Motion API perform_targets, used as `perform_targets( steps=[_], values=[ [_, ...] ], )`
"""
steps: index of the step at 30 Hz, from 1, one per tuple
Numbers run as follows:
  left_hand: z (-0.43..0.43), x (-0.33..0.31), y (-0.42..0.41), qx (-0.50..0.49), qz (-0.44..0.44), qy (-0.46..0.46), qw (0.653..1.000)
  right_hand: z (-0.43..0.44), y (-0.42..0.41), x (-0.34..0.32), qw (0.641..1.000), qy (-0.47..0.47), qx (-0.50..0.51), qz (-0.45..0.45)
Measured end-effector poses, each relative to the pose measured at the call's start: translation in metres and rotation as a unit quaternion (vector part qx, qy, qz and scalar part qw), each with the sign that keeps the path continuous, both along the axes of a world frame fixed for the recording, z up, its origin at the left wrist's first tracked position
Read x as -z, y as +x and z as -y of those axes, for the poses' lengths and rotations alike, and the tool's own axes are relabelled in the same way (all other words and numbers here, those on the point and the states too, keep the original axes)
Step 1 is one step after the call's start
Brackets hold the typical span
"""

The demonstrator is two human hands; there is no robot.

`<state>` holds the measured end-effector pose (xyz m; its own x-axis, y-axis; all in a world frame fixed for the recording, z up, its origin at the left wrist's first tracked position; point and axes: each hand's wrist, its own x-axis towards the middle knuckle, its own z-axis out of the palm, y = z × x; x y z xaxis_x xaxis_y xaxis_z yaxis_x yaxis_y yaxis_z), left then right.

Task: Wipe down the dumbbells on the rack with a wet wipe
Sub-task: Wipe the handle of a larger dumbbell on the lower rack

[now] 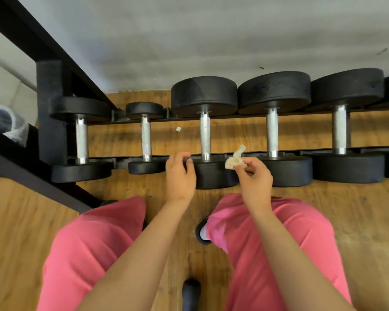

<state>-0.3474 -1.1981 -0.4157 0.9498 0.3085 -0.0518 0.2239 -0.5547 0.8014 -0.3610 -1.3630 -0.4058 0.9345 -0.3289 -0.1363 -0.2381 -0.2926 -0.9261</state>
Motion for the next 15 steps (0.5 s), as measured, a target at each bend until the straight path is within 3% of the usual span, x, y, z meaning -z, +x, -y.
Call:
perform_targets(
  steps=[4, 6, 9, 15],
  values=[
    [0.032, 0.01, 0.041, -0.115, -0.018, -0.063, 0.991, 0.002, 0.035, 0.003, 0.999, -0.017, -0.033, -0.009],
    [0.042, 0.013, 0.047, -0.132, -0.03, 0.0, 0.991, 0.006, 0.054, 0.01, 0.994, -0.037, -0.09, -0.049],
    [0.047, 0.018, 0.045, -0.135, -0.012, 0.063, 0.989, 0.009, 0.082, 0.023, 0.971, -0.061, -0.203, -0.113],
    [0.047, 0.02, 0.048, -0.219, -0.013, 0.021, 0.976, -0.002, 0.124, 0.053, 0.912, -0.124, -0.321, -0.222]
  ],
)
